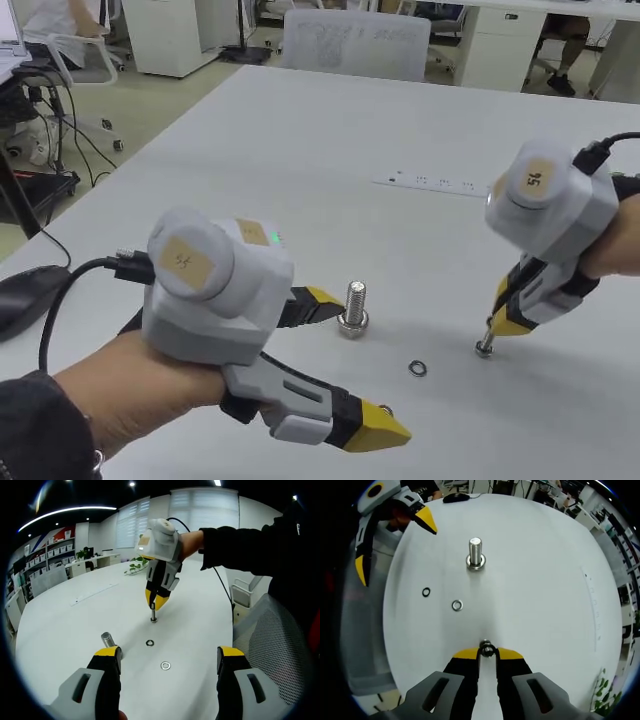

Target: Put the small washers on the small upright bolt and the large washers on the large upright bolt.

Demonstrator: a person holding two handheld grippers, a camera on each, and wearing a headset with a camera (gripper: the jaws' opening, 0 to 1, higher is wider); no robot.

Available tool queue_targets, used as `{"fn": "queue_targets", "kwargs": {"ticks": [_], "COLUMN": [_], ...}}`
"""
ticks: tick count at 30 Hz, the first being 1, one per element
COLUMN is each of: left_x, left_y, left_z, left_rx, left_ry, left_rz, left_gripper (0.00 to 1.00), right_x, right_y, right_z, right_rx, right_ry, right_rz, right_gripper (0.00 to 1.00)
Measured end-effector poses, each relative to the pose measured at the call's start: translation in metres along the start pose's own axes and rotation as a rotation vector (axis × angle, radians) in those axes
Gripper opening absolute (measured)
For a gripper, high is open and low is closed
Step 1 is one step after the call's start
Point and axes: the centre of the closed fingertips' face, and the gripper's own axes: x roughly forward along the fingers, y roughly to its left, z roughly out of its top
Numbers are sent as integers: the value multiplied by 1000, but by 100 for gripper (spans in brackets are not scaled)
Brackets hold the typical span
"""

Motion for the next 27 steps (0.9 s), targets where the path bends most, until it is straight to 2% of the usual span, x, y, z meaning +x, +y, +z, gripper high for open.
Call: {"fn": "queue_targets", "kwargs": {"ticks": [11, 14, 27], "left_x": [0, 0, 1], "left_y": [0, 0, -1], "left_z": [0, 0, -2], "left_rx": [0, -2, -5], "left_ry": [3, 2, 5], "left_rz": [-1, 0, -2], "left_gripper": [78, 78, 77], "right_x": [12, 19, 31], "right_y": [1, 0, 2], "right_z": [-3, -7, -10], "right_rx": [12, 16, 12], "right_ry": [-2, 1, 22], "right_rz": [15, 19, 26], "right_gripper": [13, 13, 13]}}
